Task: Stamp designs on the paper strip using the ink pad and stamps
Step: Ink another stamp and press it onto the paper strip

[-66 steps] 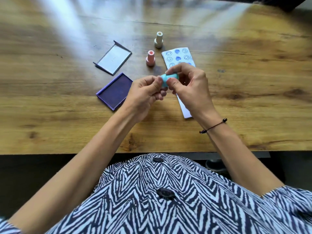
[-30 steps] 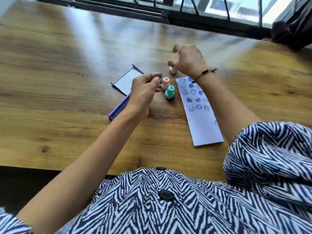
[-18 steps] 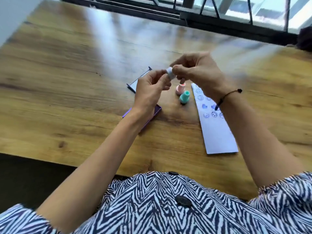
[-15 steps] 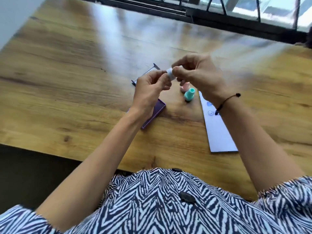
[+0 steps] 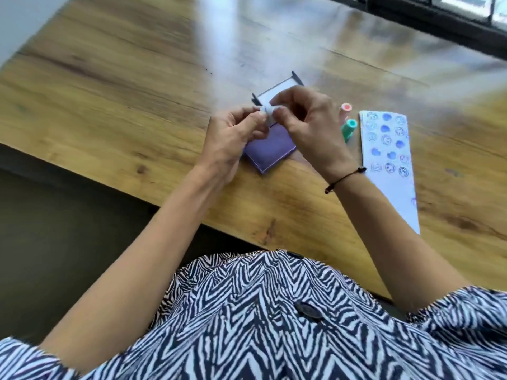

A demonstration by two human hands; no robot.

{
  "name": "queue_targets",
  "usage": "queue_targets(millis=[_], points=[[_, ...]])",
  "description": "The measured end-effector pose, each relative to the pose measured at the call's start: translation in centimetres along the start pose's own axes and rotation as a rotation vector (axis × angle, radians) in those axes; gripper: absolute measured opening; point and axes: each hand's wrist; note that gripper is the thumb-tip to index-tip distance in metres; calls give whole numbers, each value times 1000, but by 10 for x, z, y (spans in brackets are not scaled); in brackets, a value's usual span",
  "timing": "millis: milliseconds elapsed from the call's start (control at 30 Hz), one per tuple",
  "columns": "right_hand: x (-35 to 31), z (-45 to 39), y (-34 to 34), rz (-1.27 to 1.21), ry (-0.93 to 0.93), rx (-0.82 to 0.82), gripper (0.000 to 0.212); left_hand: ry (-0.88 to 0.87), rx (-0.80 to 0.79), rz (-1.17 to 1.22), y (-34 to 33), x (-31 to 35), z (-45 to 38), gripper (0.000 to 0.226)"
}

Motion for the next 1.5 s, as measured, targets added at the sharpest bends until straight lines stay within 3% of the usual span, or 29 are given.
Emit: queue_targets(millis=[133, 267, 367, 500, 667, 867, 1033, 1133, 1267, 1400, 1500], points=[[1, 4, 6, 129, 148, -8, 14, 42, 96, -20, 13, -7, 5, 18], [7, 10, 2, 327, 213, -137, 22, -64, 193, -109, 21, -16, 5, 11], [10, 11, -1, 422, 292, -111, 20, -169, 201, -130, 21, -24, 5, 7], [13, 16, -14, 597, 347, -211, 18, -198, 167, -225, 17, -29, 7, 12], [9, -8, 0, 437, 204, -244, 18, -229, 153, -287, 17, -32, 8, 22], [11, 2, -7, 534, 220, -262, 20, -232, 168, -273, 14, -31, 7, 25], [1, 14, -18, 541, 329, -241, 20, -235, 181, -216, 17, -32, 4, 12], [-3, 14, -18, 447, 227, -302, 20, -262, 175, -189, 19, -34, 4, 5], [-4, 17, -17, 456, 263, -213, 19, -254, 150, -175, 19, -35, 3, 4], [-5, 18, -17, 408, 169, -326, 23, -240, 156, -149, 19, -36, 3, 5], [-4, 15, -11, 357, 161, -253, 22, -239, 145, -147, 20, -35, 2, 4]])
Point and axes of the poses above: each hand's wrist, its own z-axis away from the middle knuckle, its own y-axis out of the back of the hand, x = y × z, and after that the axes turned 10 degrees about x, right-handed
